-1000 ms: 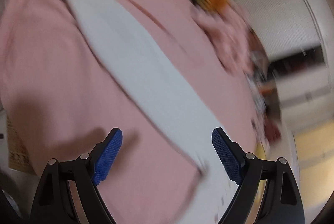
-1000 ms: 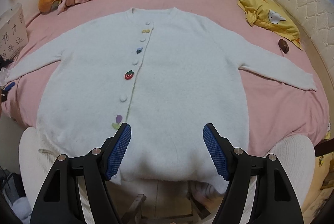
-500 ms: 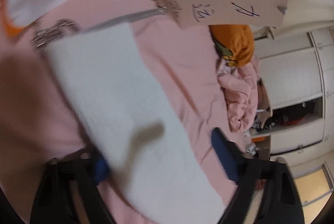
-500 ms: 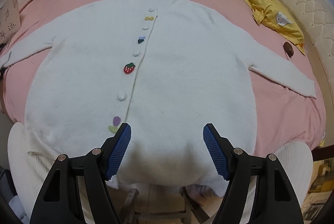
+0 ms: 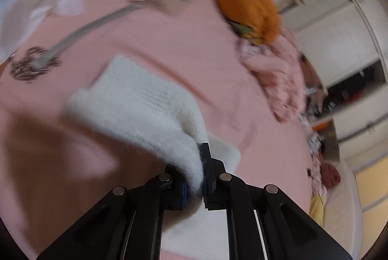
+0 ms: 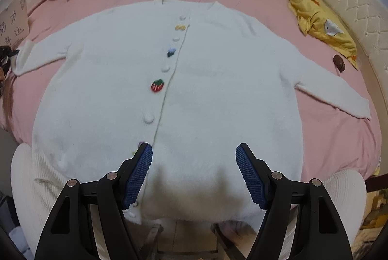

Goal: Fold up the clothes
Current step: 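Carry the held sleeve across the cardigan body with the left tool and release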

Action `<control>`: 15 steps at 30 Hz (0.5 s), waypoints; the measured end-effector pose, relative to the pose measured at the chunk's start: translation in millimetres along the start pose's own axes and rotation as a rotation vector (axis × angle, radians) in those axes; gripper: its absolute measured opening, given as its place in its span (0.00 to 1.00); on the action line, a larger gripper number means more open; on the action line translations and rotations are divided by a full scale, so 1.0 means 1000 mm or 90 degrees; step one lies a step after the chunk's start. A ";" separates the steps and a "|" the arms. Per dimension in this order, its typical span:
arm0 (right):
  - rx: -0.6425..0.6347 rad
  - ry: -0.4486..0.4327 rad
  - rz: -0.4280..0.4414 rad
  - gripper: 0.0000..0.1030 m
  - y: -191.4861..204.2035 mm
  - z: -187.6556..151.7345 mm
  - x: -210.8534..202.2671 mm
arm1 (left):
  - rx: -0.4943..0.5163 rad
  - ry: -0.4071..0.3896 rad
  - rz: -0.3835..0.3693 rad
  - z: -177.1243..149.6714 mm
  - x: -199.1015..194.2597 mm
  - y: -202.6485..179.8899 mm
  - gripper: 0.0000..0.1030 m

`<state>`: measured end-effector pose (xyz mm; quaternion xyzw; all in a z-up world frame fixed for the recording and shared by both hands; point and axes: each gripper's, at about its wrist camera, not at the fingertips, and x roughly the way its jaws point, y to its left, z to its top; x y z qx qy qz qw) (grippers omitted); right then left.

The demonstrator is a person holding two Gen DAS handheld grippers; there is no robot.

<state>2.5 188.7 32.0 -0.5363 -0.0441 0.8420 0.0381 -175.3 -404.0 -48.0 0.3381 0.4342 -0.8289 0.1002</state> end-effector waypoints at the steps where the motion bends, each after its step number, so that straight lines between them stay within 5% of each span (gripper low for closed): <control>1: -0.002 -0.018 -0.001 0.70 -0.001 0.002 -0.002 | 0.025 0.007 -0.008 -0.007 0.001 -0.019 0.09; 6: -0.008 -0.110 -0.025 0.70 -0.015 0.007 -0.010 | 0.159 0.055 -0.054 -0.051 0.007 -0.123 0.09; 15: 0.022 -0.160 0.036 0.70 -0.059 -0.012 -0.011 | 0.377 0.175 -0.123 -0.154 0.041 -0.316 0.09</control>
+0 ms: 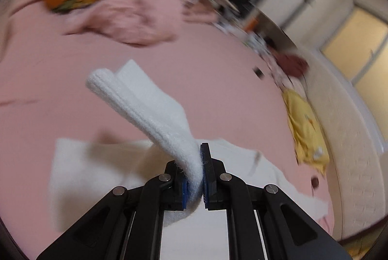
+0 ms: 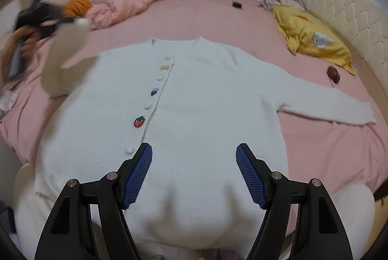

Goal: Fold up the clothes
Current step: 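Carry the held sleeve across the cardigan body with the left tool and release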

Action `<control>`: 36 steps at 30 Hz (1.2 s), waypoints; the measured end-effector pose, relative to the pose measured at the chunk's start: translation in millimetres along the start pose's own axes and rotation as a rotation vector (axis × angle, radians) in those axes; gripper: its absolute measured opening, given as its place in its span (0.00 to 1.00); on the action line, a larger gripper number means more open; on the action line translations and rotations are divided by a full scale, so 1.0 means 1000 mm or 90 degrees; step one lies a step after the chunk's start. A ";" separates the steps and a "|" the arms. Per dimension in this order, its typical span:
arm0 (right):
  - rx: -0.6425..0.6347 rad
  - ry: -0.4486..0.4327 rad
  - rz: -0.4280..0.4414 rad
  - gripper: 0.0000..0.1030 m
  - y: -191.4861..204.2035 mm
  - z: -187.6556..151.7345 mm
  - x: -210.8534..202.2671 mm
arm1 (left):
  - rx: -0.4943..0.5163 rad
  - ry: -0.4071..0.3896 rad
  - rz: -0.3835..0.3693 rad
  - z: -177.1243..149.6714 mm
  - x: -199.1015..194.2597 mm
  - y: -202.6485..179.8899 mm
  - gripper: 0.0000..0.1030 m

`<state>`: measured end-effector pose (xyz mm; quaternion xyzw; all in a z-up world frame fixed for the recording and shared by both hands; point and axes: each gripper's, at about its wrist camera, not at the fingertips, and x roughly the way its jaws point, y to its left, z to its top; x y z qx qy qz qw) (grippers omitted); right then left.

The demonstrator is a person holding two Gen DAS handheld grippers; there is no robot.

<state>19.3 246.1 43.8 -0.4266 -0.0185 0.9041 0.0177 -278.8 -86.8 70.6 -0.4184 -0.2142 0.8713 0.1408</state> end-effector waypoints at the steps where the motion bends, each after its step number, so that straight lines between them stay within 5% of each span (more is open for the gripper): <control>1: -0.002 -0.009 0.003 0.70 -0.005 -0.003 -0.001 | 0.010 0.011 -0.007 0.000 0.008 -0.016 0.09; 14: 0.146 -0.003 0.075 0.70 -0.082 -0.019 0.015 | 0.198 0.161 -0.059 -0.051 0.117 -0.211 0.09; 21: 0.199 0.008 0.106 0.70 -0.103 -0.021 0.022 | 0.283 0.273 -0.050 -0.134 0.185 -0.263 0.09; 23: 0.201 0.009 0.113 0.70 -0.104 -0.021 0.023 | 0.322 0.299 -0.030 -0.161 0.203 -0.272 0.09; 25: 0.200 0.011 0.118 0.70 -0.104 -0.021 0.024 | 0.406 0.307 0.056 -0.194 0.222 -0.280 0.15; 30: 0.207 0.015 0.114 0.70 -0.107 -0.021 0.028 | 0.645 0.209 0.186 -0.251 0.215 -0.317 0.25; 32: 0.213 0.012 0.112 0.70 -0.109 -0.021 0.028 | 0.658 0.199 0.144 -0.255 0.201 -0.328 0.37; 34: 0.219 0.001 0.107 0.70 -0.111 -0.021 0.024 | 0.578 0.202 0.048 -0.237 0.178 -0.332 0.66; 36: 0.228 -0.014 0.100 0.70 -0.115 -0.020 0.020 | 0.464 0.212 -0.056 -0.214 0.156 -0.322 0.72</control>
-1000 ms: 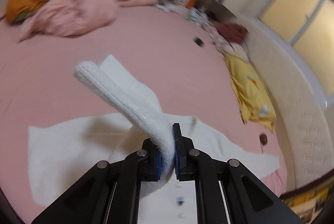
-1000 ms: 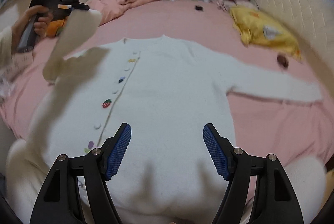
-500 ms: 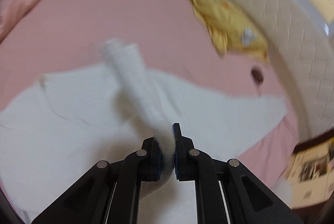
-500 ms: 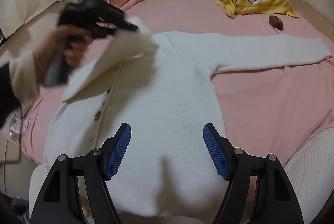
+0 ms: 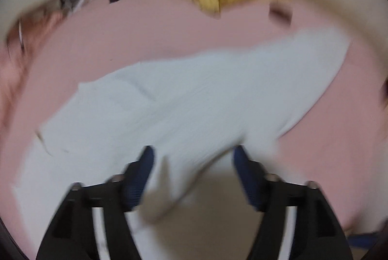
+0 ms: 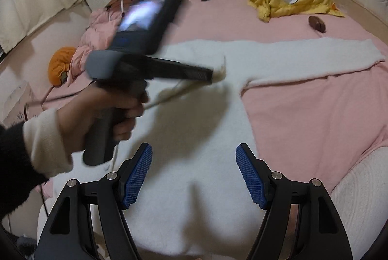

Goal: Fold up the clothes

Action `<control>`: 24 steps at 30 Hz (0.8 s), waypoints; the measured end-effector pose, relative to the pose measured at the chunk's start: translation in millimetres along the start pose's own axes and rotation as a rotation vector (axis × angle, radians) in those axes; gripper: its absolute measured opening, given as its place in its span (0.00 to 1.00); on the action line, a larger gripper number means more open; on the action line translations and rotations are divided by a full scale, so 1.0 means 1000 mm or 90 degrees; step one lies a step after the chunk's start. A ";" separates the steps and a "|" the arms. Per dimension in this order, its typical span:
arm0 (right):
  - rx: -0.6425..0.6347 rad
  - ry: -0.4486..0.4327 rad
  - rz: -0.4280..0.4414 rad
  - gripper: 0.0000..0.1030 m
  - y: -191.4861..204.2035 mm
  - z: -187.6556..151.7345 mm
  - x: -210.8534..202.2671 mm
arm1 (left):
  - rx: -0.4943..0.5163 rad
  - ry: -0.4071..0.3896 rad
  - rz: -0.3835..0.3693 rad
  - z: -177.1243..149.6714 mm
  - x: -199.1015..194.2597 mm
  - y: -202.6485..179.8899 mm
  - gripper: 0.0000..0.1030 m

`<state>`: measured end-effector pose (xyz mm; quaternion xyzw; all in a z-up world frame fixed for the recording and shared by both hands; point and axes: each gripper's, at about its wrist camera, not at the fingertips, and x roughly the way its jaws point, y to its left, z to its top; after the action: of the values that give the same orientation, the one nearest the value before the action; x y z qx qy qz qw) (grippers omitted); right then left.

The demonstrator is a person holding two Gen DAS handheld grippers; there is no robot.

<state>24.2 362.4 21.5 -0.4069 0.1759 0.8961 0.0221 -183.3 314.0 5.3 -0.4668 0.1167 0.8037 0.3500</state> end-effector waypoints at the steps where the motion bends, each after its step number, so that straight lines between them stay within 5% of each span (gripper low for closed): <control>1: 0.005 -0.008 0.000 0.70 -0.002 0.001 -0.002 | -0.050 -0.017 -0.059 0.001 -0.014 0.010 0.72; 3: 0.025 -0.018 0.014 0.70 -0.007 0.007 -0.005 | -0.148 -0.054 -0.136 -0.007 -0.039 0.044 0.72; 4: 0.034 -0.020 0.023 0.70 -0.008 0.012 -0.005 | -0.193 -0.067 -0.125 -0.017 -0.050 0.068 0.73; 9: -0.023 -0.042 0.054 0.70 0.011 0.069 0.026 | -0.324 -0.059 0.121 -0.075 -0.071 0.176 0.74; 14: -0.125 -0.030 0.010 0.70 0.047 0.114 0.108 | -0.454 -0.069 0.176 -0.131 -0.061 0.244 0.74; 19: -0.172 0.057 -0.067 0.61 0.039 0.104 0.186 | -0.366 -0.091 0.222 -0.162 -0.055 0.243 0.72; 22: -0.142 0.043 -0.079 0.45 0.014 0.094 0.183 | -0.321 -0.091 0.227 -0.173 -0.060 0.246 0.68; 24: -0.133 0.030 -0.174 0.45 0.011 0.096 0.171 | -0.323 -0.097 0.237 -0.171 -0.067 0.247 0.64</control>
<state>-161.5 366.0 -43.2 -0.4479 0.0258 0.8884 0.0972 -213.6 15.5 -65.7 -0.4487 -0.0308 0.8898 0.0773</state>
